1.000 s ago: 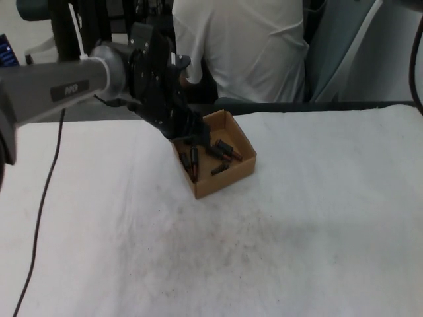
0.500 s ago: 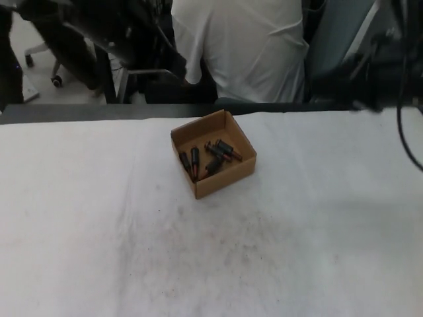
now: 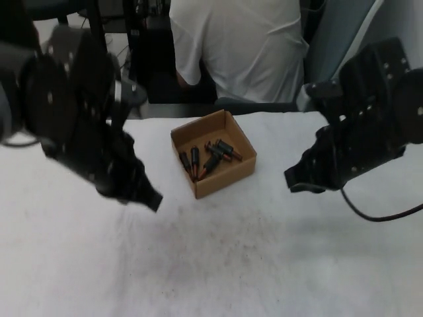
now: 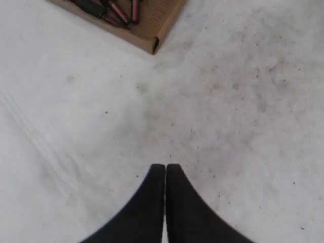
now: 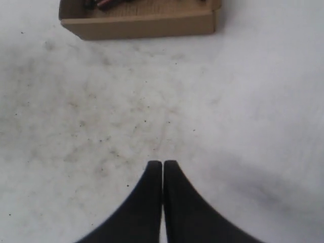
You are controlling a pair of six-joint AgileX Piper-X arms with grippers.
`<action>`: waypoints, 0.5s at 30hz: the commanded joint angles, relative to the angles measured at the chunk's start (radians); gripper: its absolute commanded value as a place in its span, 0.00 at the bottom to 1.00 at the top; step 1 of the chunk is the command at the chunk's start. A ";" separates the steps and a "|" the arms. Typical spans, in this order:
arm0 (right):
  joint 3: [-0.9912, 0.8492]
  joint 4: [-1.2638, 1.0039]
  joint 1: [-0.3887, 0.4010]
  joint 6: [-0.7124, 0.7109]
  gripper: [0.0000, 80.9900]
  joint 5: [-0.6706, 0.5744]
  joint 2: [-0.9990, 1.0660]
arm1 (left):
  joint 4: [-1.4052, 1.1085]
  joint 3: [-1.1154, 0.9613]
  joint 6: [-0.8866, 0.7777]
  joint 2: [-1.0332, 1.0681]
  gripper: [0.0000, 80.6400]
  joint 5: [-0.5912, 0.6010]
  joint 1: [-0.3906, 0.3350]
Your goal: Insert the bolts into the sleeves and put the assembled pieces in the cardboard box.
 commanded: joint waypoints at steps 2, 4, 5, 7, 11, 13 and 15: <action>-0.004 -0.008 0.010 0.008 0.01 0.011 0.005 | -0.070 0.071 -0.027 -0.015 0.00 -0.009 0.002; -0.004 -0.010 0.010 0.008 0.01 0.054 0.004 | -0.087 0.093 -0.026 -0.015 0.00 -0.009 0.002; -0.004 -0.013 0.008 0.008 0.01 0.078 0.004 | -0.097 0.099 -0.026 -0.015 0.00 -0.009 0.002; -0.004 -0.024 0.008 0.008 0.01 0.110 0.004 | -0.106 0.103 -0.026 -0.015 0.00 -0.009 0.002; -0.004 -0.042 0.008 0.008 0.01 0.161 0.004 | -0.107 0.103 -0.026 -0.015 0.00 -0.009 0.002; -0.004 -0.042 0.008 0.008 0.01 0.171 0.004 | -0.107 0.103 -0.026 -0.015 0.00 -0.009 0.002; -0.004 -0.042 0.008 0.008 0.01 0.181 0.004 | -0.107 0.103 -0.026 -0.015 0.00 -0.009 0.002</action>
